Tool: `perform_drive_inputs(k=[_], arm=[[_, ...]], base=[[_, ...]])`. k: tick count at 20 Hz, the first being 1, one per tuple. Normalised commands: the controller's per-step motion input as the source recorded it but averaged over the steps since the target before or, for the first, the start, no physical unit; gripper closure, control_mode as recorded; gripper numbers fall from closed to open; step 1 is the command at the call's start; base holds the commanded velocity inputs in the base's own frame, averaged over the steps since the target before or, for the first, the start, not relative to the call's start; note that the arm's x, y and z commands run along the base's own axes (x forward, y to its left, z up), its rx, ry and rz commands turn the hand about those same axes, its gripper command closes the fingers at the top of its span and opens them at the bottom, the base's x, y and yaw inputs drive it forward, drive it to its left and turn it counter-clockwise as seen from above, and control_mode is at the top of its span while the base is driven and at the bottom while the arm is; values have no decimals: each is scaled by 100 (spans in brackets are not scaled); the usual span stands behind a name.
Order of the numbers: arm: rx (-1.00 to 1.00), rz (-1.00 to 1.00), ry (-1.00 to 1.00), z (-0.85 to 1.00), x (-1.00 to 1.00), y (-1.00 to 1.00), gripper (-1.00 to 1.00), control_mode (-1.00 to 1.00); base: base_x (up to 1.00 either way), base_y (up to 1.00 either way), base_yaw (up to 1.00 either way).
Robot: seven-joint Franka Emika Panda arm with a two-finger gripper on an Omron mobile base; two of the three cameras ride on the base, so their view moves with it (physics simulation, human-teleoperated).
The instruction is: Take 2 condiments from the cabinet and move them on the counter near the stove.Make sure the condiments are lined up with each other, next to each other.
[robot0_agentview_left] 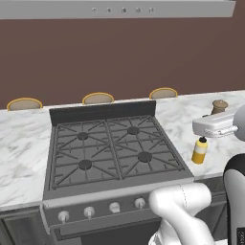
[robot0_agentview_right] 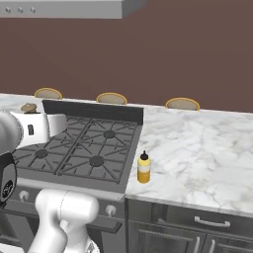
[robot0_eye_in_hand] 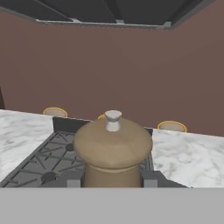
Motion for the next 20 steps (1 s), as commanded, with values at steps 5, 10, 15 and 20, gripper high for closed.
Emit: perform_drive_inputs(k=[5,10,15,20], arm=[[0,0,0,0,0,0,100,100],[0,1,5,-1,0,-23,100,-100],[-1,2,7,-5,0,-45,100,-100],[0,3,4,-13,0,-47,100,-100]], base=[[23,0,0],[3,-10,1],[0,0,0],[0,0,0]])
